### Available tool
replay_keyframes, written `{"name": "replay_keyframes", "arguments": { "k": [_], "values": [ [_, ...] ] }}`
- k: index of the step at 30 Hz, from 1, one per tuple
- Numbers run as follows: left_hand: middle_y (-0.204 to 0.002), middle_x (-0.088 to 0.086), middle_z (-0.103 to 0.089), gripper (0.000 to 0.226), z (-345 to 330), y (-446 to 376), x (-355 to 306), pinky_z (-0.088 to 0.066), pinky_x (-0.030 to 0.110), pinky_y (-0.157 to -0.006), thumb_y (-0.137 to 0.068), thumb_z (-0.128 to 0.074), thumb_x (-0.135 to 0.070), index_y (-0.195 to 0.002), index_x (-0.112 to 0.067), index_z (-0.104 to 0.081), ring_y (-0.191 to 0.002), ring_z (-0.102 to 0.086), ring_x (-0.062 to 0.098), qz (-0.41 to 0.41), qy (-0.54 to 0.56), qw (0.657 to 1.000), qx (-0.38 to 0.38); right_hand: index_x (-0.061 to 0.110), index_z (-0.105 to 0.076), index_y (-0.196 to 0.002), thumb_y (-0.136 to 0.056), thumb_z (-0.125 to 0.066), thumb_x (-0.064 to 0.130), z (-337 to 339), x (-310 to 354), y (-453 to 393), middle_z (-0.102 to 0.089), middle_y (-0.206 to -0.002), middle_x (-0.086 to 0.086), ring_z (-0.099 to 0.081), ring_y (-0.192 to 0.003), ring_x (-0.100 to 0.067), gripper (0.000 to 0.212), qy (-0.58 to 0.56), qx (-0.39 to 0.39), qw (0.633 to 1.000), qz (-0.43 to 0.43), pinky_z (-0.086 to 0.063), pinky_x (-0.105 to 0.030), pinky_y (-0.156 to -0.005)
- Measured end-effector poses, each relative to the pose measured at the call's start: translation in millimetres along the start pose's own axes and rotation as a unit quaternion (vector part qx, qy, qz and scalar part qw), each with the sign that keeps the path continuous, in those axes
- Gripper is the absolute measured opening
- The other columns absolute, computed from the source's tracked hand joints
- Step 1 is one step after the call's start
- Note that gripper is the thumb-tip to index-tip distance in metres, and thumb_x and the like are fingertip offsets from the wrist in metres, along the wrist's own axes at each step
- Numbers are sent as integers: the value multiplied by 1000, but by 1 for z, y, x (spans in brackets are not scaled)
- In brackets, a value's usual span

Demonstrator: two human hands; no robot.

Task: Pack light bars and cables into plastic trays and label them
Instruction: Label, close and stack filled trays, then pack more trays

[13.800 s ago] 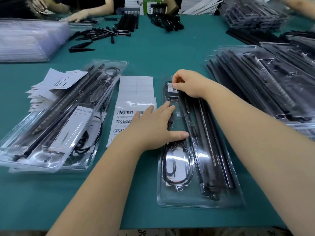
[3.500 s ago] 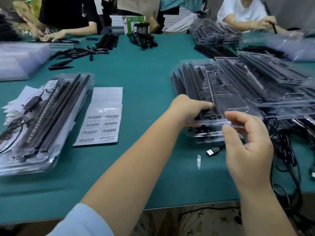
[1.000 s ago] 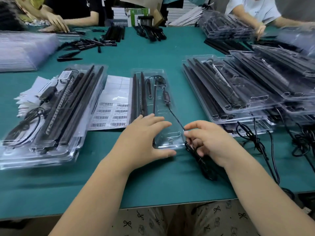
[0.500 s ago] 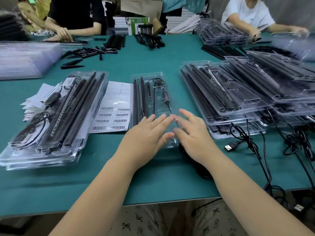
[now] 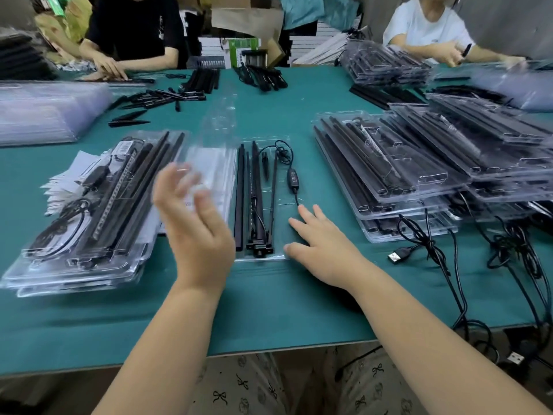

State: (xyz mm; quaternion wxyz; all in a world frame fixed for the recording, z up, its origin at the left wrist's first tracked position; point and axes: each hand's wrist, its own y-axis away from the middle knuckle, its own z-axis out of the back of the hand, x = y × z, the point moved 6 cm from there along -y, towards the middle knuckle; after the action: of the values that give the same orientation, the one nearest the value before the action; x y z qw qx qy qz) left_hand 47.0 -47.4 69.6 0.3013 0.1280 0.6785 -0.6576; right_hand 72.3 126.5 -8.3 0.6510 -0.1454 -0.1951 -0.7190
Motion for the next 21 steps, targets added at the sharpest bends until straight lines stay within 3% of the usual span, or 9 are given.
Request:
{"name": "replay_keyframes", "arguments": {
  "k": [3, 5, 7, 8, 10, 13, 16, 18, 21],
  "values": [
    [-112, 23, -33, 51, 28, -8, 2, -47, 53, -87, -73, -34, 18, -124, 15, -36, -104, -42, 30, -38, -106, 985, -128, 20, -26, -148, -95, -41, 38, 0, -1, -1, 1, -159, 3, 10, -144, -13, 58, -6, -2, 1000, 2, -3, -32, -114],
    [-108, 27, -41, 63, 37, -11, -3, -45, 61, -85, -63, -35, 22, -122, 5, -46, -104, -46, 40, -76, -246, 954, -155, 22, -28, -147, -97, -40, 39, 1, -2, 0, -3, -159, 5, 6, -144, -10, 55, -48, -15, 999, 4, -3, -30, -114],
    [-107, 24, -54, 58, 36, -14, -11, -43, 68, -83, -68, -43, 20, -113, -13, -58, -107, -51, 40, -123, -410, 891, -151, 24, -33, -145, -97, -42, 38, 10, -2, 3, -11, -157, 9, -4, -143, -4, 51, -157, -50, 986, -12, -5, -21, -109],
    [-105, 21, -60, 51, 33, -14, -14, -41, 70, -86, -71, -47, 18, -106, -14, -65, -108, -52, 37, -140, -451, 872, -128, 25, -37, -144, -97, -43, 37, 18, -4, 6, -17, -156, 10, -11, -141, -2, 49, -217, -75, 973, -30, -7, -16, -105],
    [-97, 18, -65, 39, 22, -18, -16, -39, 63, -93, -72, -52, 15, -97, -9, -72, -101, -58, 38, -160, -419, 893, -24, 24, -42, -141, -96, -45, 38, 35, -13, 15, -31, -151, 7, -25, -137, -3, 47, -261, -113, 957, -63, -14, -16, -101],
    [-84, 13, -68, 23, -5, -20, -20, -48, 44, -78, -77, -57, 1, -92, -4, -73, -79, -62, 35, -131, -291, 928, 192, 29, -44, -138, -83, -41, 63, 53, -21, 47, -52, -126, 13, -48, -113, -6, 64, -98, -83, 987, -95, -33, -24, -91],
    [-75, -8, -64, 18, -26, -19, -12, -48, 31, -67, -87, -55, -19, -96, -18, -70, -75, -60, 20, -5, -243, 918, 313, 39, -47, -129, -58, -31, 87, 48, -17, 86, -47, -103, 24, -50, -94, -1, 87, 75, 11, 992, -98, -42, -25, -76],
    [-77, -15, -62, 18, -43, -17, -4, -50, 31, -71, -88, -54, -27, -99, -25, -68, -78, -58, 13, 28, -237, 896, 375, 41, -47, -119, -66, -41, 81, 39, -16, 100, -45, -104, 23, -51, -96, -2, 67, 142, 41, 984, -100, -46, -25, -79],
    [-81, -19, -64, 16, -62, -19, 6, -53, 31, -72, -88, -53, -32, -95, -29, -67, -79, -59, 6, 83, -199, 879, 426, 36, -54, -94, -84, -55, 52, 44, -18, 101, -55, -86, 16, -54, -79, 1, 19, 87, 4, 990, -115, -49, -24, -73]
  ]
}}
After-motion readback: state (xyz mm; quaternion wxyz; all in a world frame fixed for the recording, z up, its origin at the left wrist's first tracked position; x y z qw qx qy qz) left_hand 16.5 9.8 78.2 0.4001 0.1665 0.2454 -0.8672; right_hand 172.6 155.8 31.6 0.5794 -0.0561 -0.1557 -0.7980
